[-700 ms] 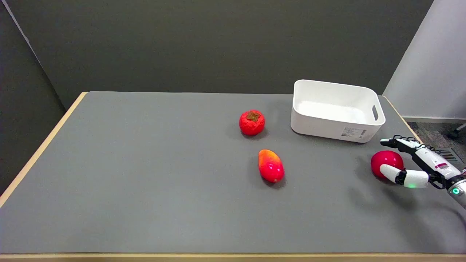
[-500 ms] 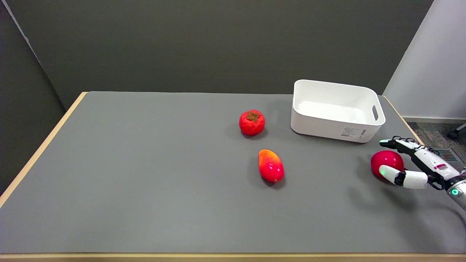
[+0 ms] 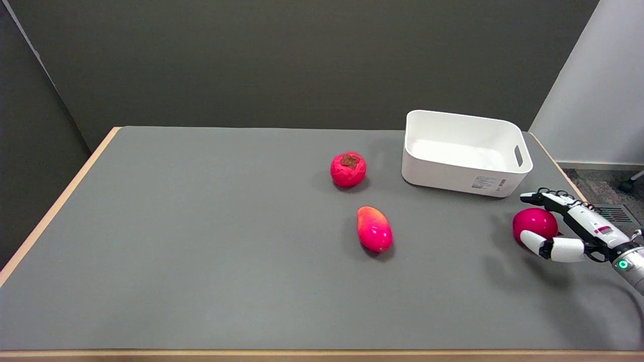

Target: Pick up the pomegranate.

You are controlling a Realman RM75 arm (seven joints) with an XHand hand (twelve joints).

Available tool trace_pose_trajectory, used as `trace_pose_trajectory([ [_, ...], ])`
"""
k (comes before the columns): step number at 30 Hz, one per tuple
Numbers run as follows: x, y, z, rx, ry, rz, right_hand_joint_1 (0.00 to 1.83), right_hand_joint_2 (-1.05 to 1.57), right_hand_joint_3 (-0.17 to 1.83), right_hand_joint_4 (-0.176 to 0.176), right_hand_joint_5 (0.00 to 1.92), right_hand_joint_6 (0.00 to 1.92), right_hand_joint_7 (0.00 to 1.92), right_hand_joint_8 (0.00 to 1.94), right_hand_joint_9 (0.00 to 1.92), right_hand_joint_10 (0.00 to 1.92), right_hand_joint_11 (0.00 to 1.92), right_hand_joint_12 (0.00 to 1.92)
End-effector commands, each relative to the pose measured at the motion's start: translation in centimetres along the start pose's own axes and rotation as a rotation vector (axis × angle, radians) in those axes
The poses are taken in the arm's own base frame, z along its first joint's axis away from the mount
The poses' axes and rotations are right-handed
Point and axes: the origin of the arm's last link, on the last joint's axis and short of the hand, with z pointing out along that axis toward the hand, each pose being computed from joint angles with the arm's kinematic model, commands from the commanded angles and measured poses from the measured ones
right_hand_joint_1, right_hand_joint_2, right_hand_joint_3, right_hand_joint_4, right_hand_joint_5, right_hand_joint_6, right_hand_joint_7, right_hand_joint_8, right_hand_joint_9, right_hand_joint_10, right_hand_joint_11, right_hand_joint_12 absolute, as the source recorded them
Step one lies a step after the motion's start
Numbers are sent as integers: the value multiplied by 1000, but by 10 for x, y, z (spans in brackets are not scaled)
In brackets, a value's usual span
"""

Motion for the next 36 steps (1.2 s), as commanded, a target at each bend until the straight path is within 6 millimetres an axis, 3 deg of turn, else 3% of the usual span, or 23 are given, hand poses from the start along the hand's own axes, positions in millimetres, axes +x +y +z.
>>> trace_pose_trajectory([
  [1, -3, -4, 7, 12, 4, 3, 719, 593, 990, 35, 225, 491, 242, 387, 55, 656, -1, 1104],
  [4, -5, -6, 8, 24, -9, -12, 960, 611, 995, 21, 266, 489, 277, 354, 202, 785, 312, 1524],
  [5, -5, -7, 9, 27, -15, -21, 985, 614, 1007, 21, 263, 517, 272, 379, 223, 787, 341, 1563],
  [8, -7, -9, 11, 37, -25, -34, 1084, 644, 1028, 23, 301, 553, 296, 364, 266, 850, 437, 1636],
  [14, -7, -10, 14, 40, -17, -32, 1151, 769, 1001, 33, 347, 845, 374, 420, 371, 957, 568, 1721],
  [18, -7, -10, 16, 40, -11, -29, 1144, 850, 964, 31, 438, 1133, 516, 605, 489, 1073, 599, 1730],
  [20, -7, -11, 17, 42, -10, -28, 1182, 838, 999, 27, 500, 1165, 564, 683, 557, 1069, 602, 1744],
  [21, -6, -11, 17, 43, -8, -28, 1139, 908, 865, 0, 531, 1273, 596, 733, 587, 1069, 614, 1739],
  [23, -5, -12, 18, 48, 1, -24, 981, 1167, 367, -79, 587, 1648, 686, 909, 640, 1117, 658, 1714],
  [26, 2, -14, 21, 65, 38, -17, 1136, 1185, 223, -56, 588, 1679, 757, 1300, 688, 1272, 692, 1762],
  [28, 9, -16, 23, 84, 76, -4, 1145, 1175, 227, -61, 568, 1646, 801, 1302, 741, 1313, 722, 1790],
  [29, 11, -17, 23, 90, 89, 3, 1153, 1191, 183, -74, 560, 1618, 819, 1310, 774, 1304, 733, 1810],
  [31, 23, -23, 27, 123, 145, 26, 1329, 1209, 83, -166, 529, 1523, 797, 1330, 769, 1501, 811, 1748],
  [33, 31, -27, 29, 150, 180, 33, 1180, 1225, 117, -115, 538, 1543, 820, 1384, 809, 1350, 804, 1829],
  [36, 46, -36, 33, 195, 239, 36, 1165, 1185, 192, -109, 560, 1520, 834, 1408, 830, 1382, 813, 1873],
])
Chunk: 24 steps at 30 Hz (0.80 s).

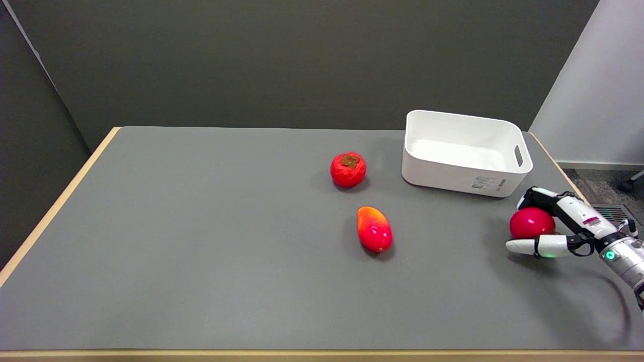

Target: Pick up the pomegranate.

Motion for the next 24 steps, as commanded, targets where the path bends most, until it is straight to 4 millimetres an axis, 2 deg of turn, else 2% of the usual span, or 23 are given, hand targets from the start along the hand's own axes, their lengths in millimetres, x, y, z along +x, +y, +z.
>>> trace_pose_trajectory([
  [1, 48, -24, 19, 144, 224, 47, 1167, 1175, 208, -108, 565, 1515, 836, 1406, 834, 1392, 813, 1877],
  [6, 76, -46, 27, 246, 319, 39, 1181, 1147, 249, -115, 579, 1492, 844, 1403, 848, 1437, 806, 1905],
  [8, 85, -54, 29, 282, 346, 32, 1317, 1150, 207, -166, 560, 1449, 806, 1367, 786, 1572, 826, 1901],
  [9, 89, -57, 29, 295, 358, 33, 1343, 1150, 199, -176, 556, 1441, 799, 1360, 774, 1598, 830, 1902],
  [15, 120, -84, 44, 405, 435, 18, 1343, 1141, 216, -175, 562, 1437, 799, 1366, 773, 1603, 834, 1919],
  [19, 133, -95, 69, 443, 452, 5, 1345, 1129, 238, -176, 565, 1436, 802, 1365, 778, 1604, 823, 1918],
  [24, 127, -96, 106, 412, 386, 0, 1346, 1116, 262, -172, 571, 1428, 806, 1359, 781, 1602, 792, 1920],
])
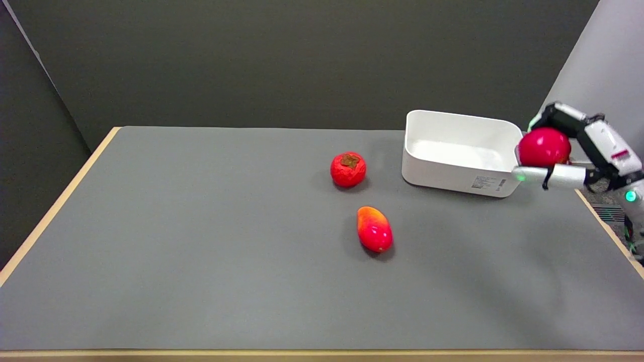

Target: Pick up the pomegranate.

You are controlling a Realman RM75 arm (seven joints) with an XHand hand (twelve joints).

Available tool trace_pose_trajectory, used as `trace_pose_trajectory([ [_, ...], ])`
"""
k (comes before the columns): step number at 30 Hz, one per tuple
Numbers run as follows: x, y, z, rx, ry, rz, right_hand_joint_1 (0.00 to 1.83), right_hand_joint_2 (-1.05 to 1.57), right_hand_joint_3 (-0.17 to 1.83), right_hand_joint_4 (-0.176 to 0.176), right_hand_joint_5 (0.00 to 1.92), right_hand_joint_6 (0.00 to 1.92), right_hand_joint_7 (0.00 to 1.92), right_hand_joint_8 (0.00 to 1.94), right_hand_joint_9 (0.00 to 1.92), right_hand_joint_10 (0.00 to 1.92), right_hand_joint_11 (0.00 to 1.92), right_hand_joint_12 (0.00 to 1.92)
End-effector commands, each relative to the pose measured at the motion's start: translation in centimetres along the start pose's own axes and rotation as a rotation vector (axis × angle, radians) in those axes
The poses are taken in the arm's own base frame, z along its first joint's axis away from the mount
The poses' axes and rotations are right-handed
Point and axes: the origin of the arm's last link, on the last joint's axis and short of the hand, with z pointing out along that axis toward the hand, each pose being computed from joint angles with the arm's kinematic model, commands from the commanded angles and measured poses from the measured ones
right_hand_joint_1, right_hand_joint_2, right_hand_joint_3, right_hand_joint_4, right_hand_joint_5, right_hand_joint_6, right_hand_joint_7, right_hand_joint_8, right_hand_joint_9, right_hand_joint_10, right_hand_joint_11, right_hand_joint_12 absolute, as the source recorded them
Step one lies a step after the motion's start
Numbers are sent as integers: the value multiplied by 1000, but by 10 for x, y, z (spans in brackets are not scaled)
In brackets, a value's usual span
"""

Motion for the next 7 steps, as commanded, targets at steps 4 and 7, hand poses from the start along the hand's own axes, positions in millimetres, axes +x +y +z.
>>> trace_pose_trajectory([
  [4, 1, -15, 114, 106, 20, -20, 1344, 1125, 252, -176, 564, 1438, 803, 1373, 768, 1618, 817, 1914],
  [7, -10, -11, 132, 75, 8, -21, 1343, 1133, 242, -176, 559, 1442, 798, 1380, 762, 1625, 803, 1917],
])
